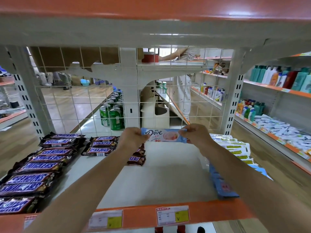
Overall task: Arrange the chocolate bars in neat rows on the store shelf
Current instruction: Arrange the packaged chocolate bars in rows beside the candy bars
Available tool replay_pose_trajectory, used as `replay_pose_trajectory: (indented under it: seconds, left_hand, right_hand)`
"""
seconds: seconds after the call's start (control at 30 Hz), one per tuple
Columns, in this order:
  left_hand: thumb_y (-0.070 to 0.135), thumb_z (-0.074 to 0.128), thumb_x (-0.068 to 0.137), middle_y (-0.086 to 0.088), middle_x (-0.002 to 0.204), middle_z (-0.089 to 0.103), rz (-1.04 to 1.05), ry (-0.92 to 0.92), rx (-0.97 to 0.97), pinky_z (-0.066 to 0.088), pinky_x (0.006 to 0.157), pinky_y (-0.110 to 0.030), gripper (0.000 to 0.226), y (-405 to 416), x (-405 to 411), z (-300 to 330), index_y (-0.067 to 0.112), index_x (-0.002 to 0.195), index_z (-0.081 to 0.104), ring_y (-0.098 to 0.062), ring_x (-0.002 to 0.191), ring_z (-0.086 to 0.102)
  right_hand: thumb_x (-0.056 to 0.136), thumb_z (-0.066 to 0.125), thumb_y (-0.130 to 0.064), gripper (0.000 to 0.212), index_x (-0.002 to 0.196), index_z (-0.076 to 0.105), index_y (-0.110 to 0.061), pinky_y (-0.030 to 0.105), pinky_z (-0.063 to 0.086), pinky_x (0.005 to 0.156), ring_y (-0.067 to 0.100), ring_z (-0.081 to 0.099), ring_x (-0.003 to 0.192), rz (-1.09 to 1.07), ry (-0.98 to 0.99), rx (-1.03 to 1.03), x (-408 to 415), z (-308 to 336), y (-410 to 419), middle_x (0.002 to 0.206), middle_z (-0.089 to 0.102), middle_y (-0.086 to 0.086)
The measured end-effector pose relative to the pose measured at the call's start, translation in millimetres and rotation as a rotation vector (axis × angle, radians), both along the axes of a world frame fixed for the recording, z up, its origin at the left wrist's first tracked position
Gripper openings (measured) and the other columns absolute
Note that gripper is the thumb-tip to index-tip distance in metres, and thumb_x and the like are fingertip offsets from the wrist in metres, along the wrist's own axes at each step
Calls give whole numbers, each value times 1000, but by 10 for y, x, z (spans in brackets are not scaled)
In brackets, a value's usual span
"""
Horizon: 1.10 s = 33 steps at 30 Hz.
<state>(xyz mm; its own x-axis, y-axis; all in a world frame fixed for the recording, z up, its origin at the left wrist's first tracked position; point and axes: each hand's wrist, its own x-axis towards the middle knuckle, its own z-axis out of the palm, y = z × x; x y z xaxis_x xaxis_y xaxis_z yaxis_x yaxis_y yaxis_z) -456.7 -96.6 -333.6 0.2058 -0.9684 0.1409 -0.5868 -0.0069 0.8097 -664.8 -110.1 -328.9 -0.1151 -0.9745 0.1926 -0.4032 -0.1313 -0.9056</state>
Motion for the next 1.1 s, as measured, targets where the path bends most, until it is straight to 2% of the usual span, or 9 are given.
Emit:
replay_pose_trajectory:
  seconds: [0.1,0.23,0.3,0.4,0.5,0.67,0.8,0.93,1.1]
  left_hand:
    - [24,71,82,1,61,54,0,-71,26,37,49,-18,25,-237,-7,24,9,66,58,-10,51,43]
    - [22,69,84,2,56,45,1,-119,51,31,35,-10,35,-482,-39,-28,11,58,48,-7,49,39]
    - [25,70,83,0,63,54,-7,-156,84,35,43,-14,24,-588,-55,-89,8,70,60,-8,52,44]
    - [26,71,82,-4,80,62,-17,-191,71,37,50,-19,22,-724,-91,-134,5,87,66,-12,62,51]
    - [24,69,83,-3,81,59,-11,-250,63,39,52,-19,20,-829,-125,-146,6,88,63,-15,70,54]
    - [24,67,84,-7,90,65,-10,-343,111,53,71,-32,18,-956,-165,-270,8,84,59,-20,81,62]
    - [26,63,87,-2,78,54,26,-475,143,41,66,-28,22,-986,-173,-349,11,77,50,-19,77,52]
    - [26,59,90,-3,92,58,69,-583,137,34,73,-28,16,-1001,-212,-360,12,96,57,-20,87,52]
    - [20,55,91,-1,89,60,132,-673,132,32,87,-34,10,-1031,-247,-411,19,84,49,-21,93,56]
  right_hand:
    - [83,66,-10,17,87,68,6,51,50,89,37,56,79,-54,60,12,55,-16,-239,84,61,25]
    - [86,63,-12,17,94,70,2,32,44,74,22,52,81,-91,255,-7,112,-60,-501,83,57,9]
    - [85,64,-10,16,95,69,1,25,36,72,19,50,82,-120,284,-15,125,-112,-613,85,57,8]
    - [85,65,-8,16,97,68,2,24,38,72,19,51,83,-174,254,-2,139,-188,-755,88,58,9]
    - [85,65,-10,16,98,68,-2,30,48,81,22,59,90,-222,258,51,158,-250,-880,94,62,12]
    - [87,58,-8,21,105,67,-2,23,41,74,15,52,87,-215,376,115,210,-392,-1015,105,65,12]
    - [90,55,-9,30,120,58,-4,27,41,92,24,53,115,-233,384,150,244,-460,-1038,122,59,13]
    - [88,58,-8,31,118,56,-6,27,43,81,25,56,109,-212,395,148,282,-554,-1079,118,61,13]
    - [88,57,-7,31,119,56,-10,25,41,77,22,56,107,-194,447,134,307,-638,-1108,119,60,10]
